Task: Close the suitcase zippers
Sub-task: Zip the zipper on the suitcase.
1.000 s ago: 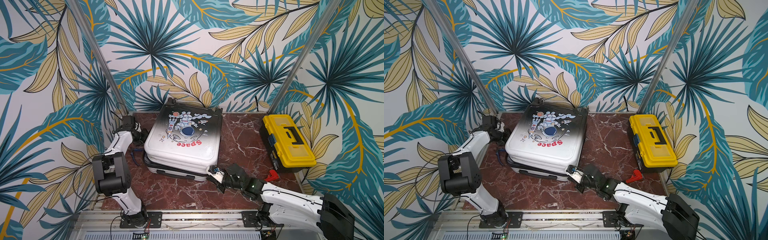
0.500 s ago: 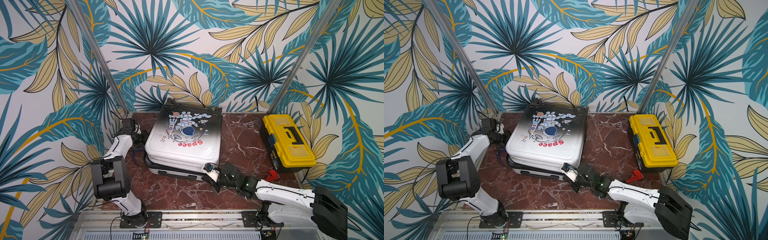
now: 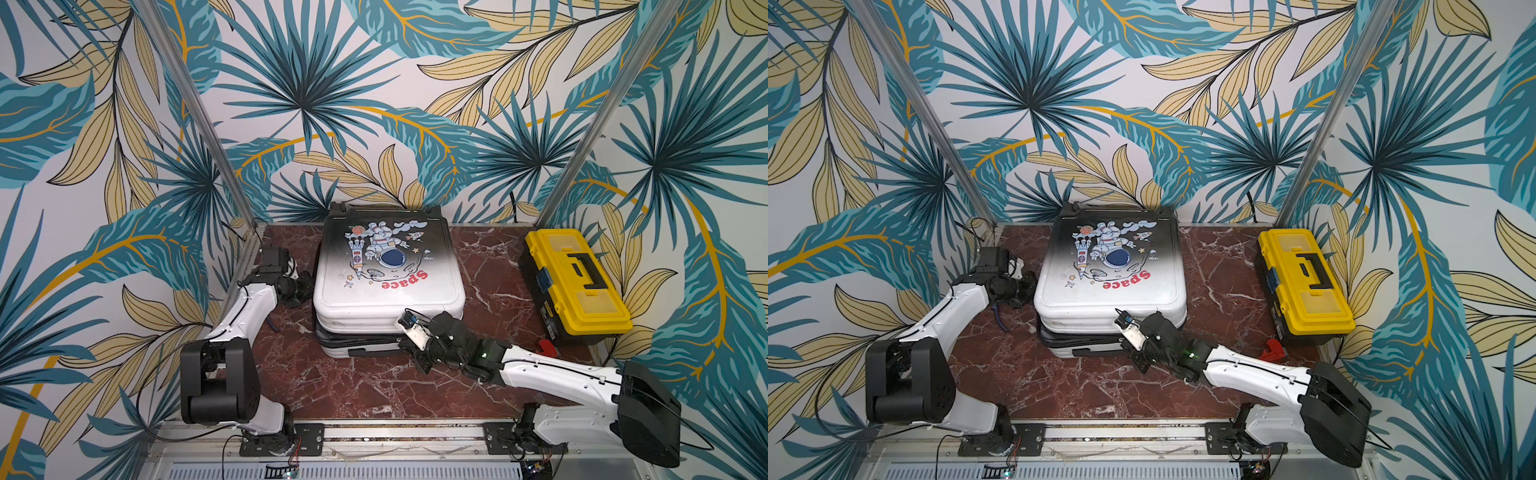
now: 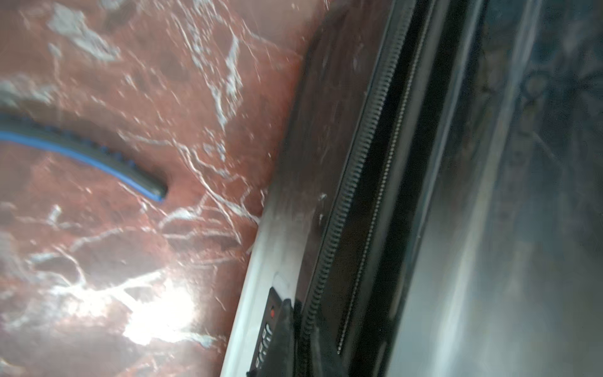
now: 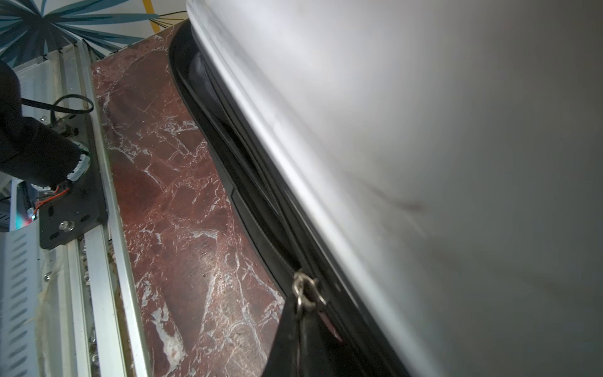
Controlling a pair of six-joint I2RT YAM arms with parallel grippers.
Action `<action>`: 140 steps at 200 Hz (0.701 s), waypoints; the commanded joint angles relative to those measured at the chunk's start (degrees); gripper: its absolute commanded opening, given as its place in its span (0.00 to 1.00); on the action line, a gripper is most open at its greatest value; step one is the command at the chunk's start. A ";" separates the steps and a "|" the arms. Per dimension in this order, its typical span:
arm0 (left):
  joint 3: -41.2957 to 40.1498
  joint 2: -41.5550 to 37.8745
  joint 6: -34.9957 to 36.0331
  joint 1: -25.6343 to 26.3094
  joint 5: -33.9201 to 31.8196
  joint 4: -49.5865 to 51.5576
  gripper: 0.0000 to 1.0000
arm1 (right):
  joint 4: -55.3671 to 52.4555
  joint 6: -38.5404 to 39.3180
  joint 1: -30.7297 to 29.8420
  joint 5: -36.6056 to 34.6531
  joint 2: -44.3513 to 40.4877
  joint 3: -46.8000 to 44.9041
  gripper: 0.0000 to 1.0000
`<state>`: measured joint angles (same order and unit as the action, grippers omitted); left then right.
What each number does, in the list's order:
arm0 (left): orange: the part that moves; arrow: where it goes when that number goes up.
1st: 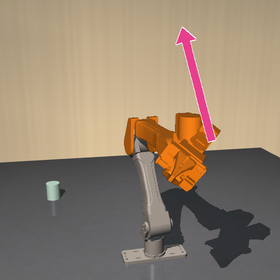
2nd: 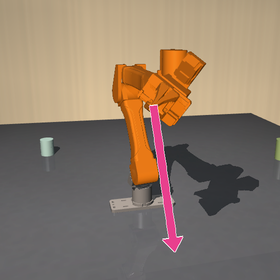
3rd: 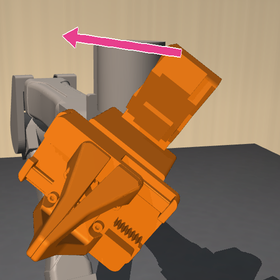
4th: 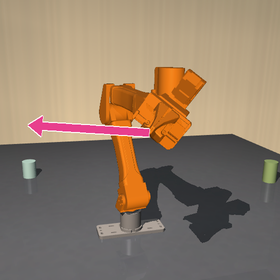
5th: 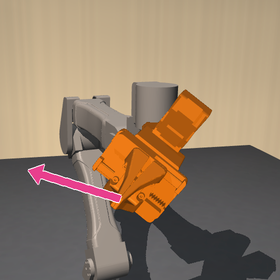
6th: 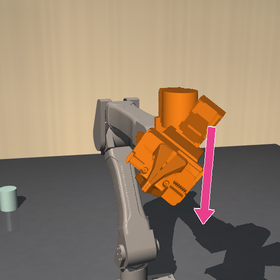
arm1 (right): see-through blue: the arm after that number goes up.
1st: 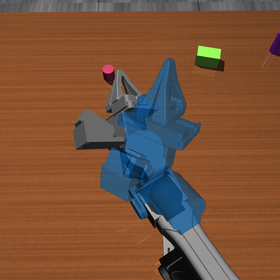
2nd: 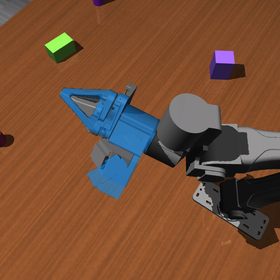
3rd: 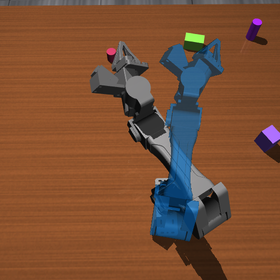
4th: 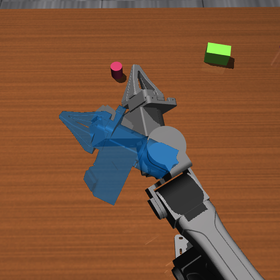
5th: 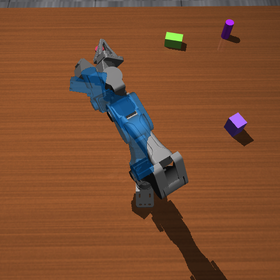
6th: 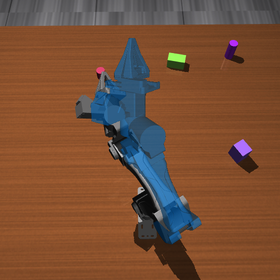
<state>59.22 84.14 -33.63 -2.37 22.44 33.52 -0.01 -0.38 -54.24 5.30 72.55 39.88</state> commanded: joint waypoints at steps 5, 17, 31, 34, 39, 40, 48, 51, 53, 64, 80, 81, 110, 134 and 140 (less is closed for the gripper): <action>-1.83 -3.43 -8.58 4.78 6.92 0.89 0.00 | 7.35 0.29 -1.49 7.40 1.84 5.90 0.00; -3.11 -4.75 -11.09 6.39 7.20 -0.72 0.00 | 7.94 0.44 -1.88 8.71 2.93 7.09 0.00; -4.20 -6.09 -13.92 7.98 7.44 -2.20 0.00 | 8.77 0.38 -2.23 10.27 4.34 8.37 0.00; -4.51 -6.42 -14.49 8.40 7.39 -2.60 0.00 | 8.94 0.25 -2.31 10.54 4.61 8.68 0.00; -4.96 -6.97 -15.49 8.93 7.26 -3.26 0.00 | 9.27 0.24 -2.36 11.17 5.14 9.22 0.00; -5.02 -7.06 -15.67 9.03 7.26 -3.36 0.00 | 9.34 0.18 -2.45 11.29 5.23 9.28 0.00; -5.50 -7.61 -17.09 10.12 7.36 -4.23 0.00 | 10.12 -0.17 -2.62 12.31 6.24 10.03 0.00; -5.67 -7.80 -17.66 10.49 7.29 -4.43 0.00 | 10.40 -0.27 -2.69 12.62 6.59 10.31 0.00; -5.84 -7.95 -18.04 10.84 7.28 -4.54 0.00 | 10.56 -0.33 -2.75 12.83 6.80 10.48 0.00; -6.49 -8.60 -19.93 12.14 7.14 -5.80 0.00 | 11.06 -0.49 -3.37 13.95 8.36 11.79 0.00; -7.51 -9.46 -22.81 13.82 7.19 -7.70 0.00 | 12.00 -0.67 -4.30 15.42 10.49 13.23 0.00; -7.57 -9.49 -23.02 13.90 7.23 -7.82 0.00 | 12.07 -0.76 -4.30 15.56 10.58 13.26 0.00; -9.04 -10.87 -27.98 16.11 7.84 -11.20 0.00 | 15.54 -1.77 -5.42 17.85 13.71 14.98 0.00; -8.61 -12.18 -30.93 18.59 7.35 -11.98 0.00 | 18.20 -3.28 -6.22 18.25 15.82 16.50 0.00; -8.60 -12.60 -31.67 19.08 7.11 -11.99 0.00 | 19.79 -4.05 -6.32 18.34 16.17 16.43 0.00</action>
<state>49.95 74.76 -55.94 9.91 14.48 26.74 2.09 0.40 -58.41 15.77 86.87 51.94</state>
